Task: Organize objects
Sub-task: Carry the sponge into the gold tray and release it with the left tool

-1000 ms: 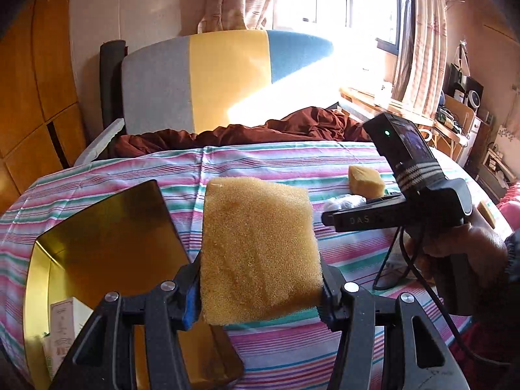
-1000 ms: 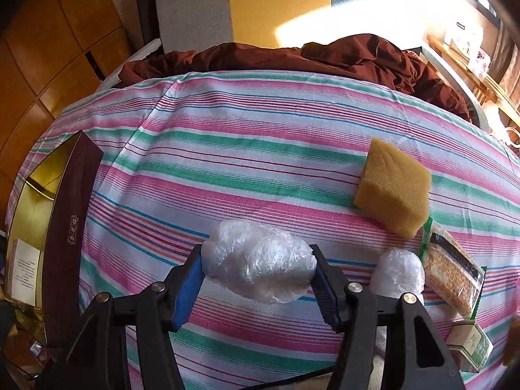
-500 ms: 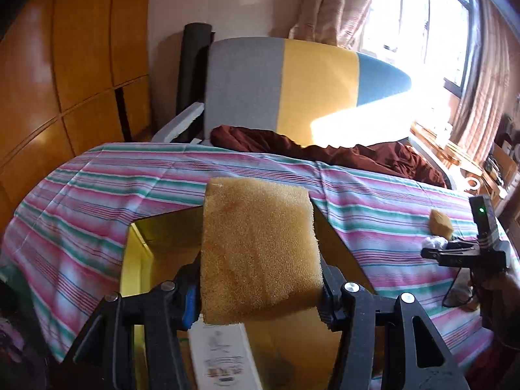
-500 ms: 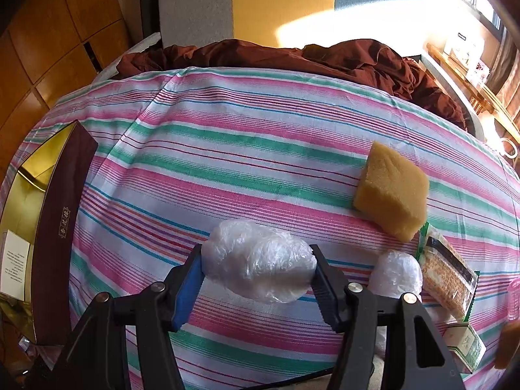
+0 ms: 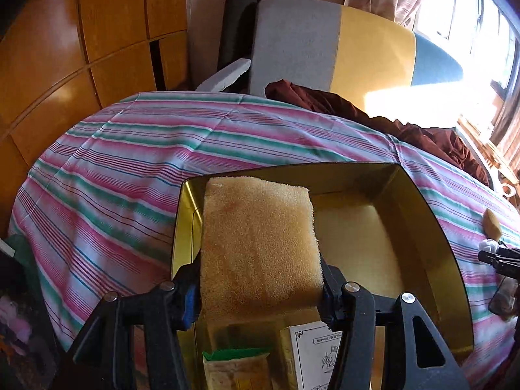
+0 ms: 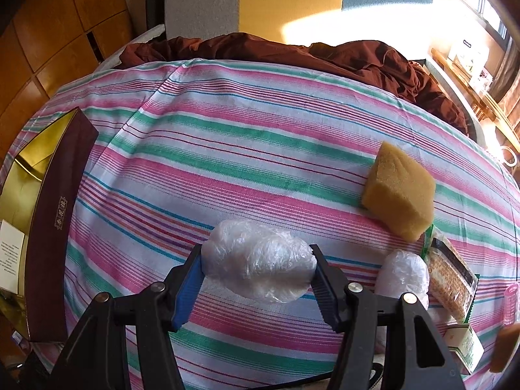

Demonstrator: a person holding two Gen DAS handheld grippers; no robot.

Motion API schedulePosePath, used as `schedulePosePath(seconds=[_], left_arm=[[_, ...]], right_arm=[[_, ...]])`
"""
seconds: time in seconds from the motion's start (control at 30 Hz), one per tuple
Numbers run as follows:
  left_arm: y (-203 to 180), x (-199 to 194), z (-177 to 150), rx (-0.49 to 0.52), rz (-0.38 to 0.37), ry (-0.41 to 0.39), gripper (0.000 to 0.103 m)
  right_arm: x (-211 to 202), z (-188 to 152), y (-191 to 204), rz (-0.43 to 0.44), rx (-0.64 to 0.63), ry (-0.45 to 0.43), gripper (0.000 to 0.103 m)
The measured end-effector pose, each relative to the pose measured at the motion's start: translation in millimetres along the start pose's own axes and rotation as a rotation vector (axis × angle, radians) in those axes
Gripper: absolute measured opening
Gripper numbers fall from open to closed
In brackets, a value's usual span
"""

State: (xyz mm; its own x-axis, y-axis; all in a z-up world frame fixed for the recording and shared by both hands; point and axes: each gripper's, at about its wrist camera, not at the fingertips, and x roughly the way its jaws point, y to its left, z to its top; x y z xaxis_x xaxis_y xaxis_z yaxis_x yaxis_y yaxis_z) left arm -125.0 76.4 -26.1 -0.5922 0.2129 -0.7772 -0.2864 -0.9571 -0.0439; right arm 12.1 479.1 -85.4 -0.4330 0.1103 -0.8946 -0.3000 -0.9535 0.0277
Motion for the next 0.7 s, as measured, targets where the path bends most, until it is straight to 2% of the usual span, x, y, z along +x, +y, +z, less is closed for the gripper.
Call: schedulePosePath(seconds=[0.13,0.33,0.37,0.43,0.5,0.6,0.7], left_arm=[[0.6,11.4,-4.6,0.013,0.058,0.013,0.059],[2.0,17.5,-13.6,0.005,0.074,0.023,0.060],[1.6,16.5,-14.9,0.004,0.074,0.020,0.061],[-0.4,13.4,-17.0,0.012,0.081,0.010,0.072],[-0.3,9.5,-18.2,0.012,0.090,-0.004,0.078],[1.2,3.2,-20.0,-0.003,0.100,-0.012,0.079],[-1.8,-14.4,-23.2,-0.007,0.096,-0.060,0.079]], right_arm=[[2.3,-0.7,2.2,-0.003,-0.006,0.009,0.062],[2.7,-1.3,4.2,-0.008,-0.011,0.009,0.062],[2.8,-1.6,4.1,-0.009,-0.013,0.009,0.062],[2.6,-2.1,4.8,-0.012,-0.015,0.008,0.062],[2.7,-3.0,5.1,-0.013,-0.016,0.008,0.062],[2.4,-3.7,4.5,-0.012,-0.015,0.006,0.062],[2.6,-3.6,4.2,-0.012,-0.016,0.008,0.062]])
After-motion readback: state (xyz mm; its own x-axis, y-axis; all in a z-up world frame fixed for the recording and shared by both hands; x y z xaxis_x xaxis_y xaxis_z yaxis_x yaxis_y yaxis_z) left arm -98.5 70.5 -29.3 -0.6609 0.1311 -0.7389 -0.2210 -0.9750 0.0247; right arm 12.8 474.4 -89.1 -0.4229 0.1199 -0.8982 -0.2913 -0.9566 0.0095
